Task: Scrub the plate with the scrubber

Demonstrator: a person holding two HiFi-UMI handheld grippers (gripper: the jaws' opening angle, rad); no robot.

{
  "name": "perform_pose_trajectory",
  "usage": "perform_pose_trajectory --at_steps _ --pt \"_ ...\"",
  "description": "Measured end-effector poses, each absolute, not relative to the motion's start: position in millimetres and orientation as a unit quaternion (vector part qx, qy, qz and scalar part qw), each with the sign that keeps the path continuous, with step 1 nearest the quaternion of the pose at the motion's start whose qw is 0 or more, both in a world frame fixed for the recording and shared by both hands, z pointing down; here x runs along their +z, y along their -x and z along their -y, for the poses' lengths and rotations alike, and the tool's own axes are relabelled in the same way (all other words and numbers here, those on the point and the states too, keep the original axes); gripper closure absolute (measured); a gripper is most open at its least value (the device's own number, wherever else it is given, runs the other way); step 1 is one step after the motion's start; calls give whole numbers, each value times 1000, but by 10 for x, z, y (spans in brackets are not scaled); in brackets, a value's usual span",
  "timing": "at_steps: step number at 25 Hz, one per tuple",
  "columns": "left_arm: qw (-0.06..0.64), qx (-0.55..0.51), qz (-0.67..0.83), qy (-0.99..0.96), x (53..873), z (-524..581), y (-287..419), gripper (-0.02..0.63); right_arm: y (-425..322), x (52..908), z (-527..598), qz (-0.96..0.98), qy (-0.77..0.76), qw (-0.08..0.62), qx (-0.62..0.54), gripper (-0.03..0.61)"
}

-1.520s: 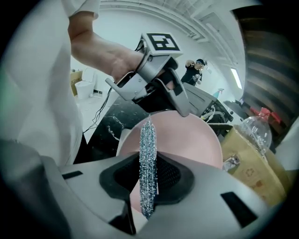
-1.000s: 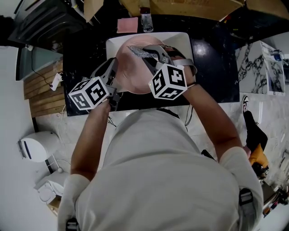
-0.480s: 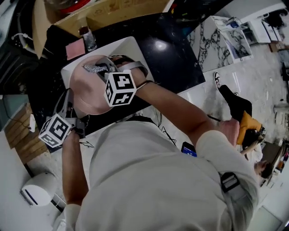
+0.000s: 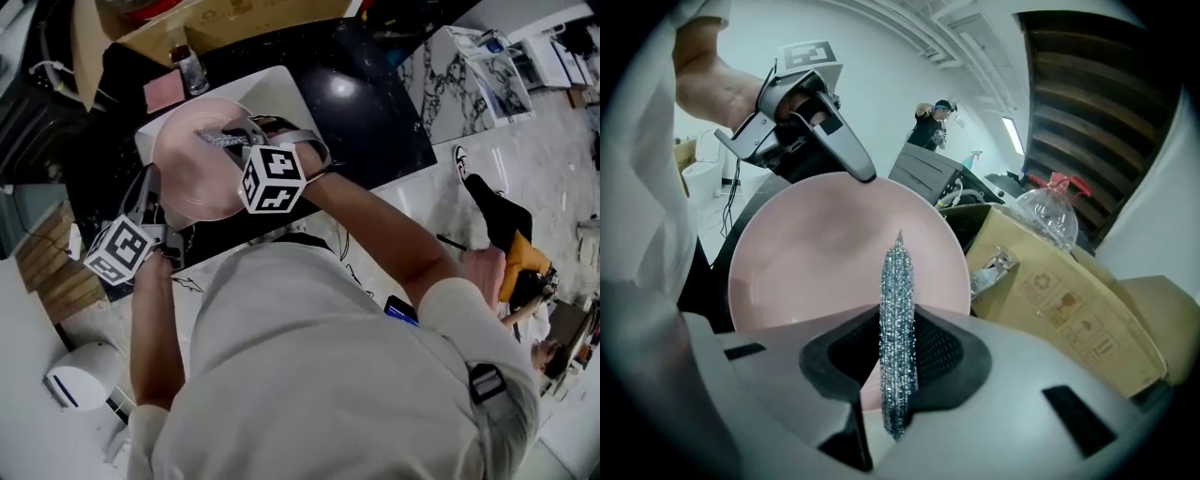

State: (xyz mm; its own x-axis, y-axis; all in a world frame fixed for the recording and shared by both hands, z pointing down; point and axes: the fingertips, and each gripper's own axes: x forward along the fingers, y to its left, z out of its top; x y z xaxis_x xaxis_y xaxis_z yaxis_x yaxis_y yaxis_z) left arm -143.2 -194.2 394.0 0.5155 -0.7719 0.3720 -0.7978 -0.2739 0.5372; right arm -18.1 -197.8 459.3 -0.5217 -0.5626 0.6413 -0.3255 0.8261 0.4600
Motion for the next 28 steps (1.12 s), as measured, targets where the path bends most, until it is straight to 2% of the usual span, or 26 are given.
perform_pose_trajectory --at_steps 17,28 --pt "353 11 499 -791 3982 2042 1605 569 439 4939 1245 887 -204 411 -54 503" --pt "374 2 505 -778 4098 2068 1674 571 333 4462 1243 913 -250 324 -8 503"
